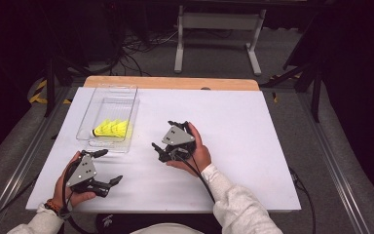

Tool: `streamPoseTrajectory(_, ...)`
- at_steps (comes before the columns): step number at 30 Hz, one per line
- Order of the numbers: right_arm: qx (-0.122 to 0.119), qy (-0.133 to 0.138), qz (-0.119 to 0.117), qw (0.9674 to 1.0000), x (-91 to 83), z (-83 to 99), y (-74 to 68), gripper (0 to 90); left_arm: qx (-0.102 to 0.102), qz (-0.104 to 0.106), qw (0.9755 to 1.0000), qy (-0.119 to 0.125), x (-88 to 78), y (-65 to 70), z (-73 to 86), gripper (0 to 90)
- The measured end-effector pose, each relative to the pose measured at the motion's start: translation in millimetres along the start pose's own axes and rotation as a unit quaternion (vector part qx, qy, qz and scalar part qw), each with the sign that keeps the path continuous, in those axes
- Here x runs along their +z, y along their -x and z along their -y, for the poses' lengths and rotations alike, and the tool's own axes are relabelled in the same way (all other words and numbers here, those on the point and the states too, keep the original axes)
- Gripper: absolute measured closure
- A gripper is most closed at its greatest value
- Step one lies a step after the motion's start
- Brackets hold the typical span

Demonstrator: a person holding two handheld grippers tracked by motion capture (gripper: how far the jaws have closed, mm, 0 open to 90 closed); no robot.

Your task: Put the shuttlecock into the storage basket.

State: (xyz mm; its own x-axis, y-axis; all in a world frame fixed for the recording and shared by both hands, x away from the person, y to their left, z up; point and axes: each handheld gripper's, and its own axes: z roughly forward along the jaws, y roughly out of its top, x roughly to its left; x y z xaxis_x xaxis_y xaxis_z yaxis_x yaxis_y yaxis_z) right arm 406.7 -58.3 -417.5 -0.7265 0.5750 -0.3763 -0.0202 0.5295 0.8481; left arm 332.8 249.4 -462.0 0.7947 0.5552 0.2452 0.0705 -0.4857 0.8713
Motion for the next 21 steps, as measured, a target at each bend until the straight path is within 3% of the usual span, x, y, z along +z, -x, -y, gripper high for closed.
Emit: streamPoseTrajectory(21, 0.002, 0.003, 0.025, 0.9997, -25.5, 11.1, 15.7, 13.7, 0.001, -0.002, 1.0, 0.0, -0.7, -0.4, 0.0, 5.1)
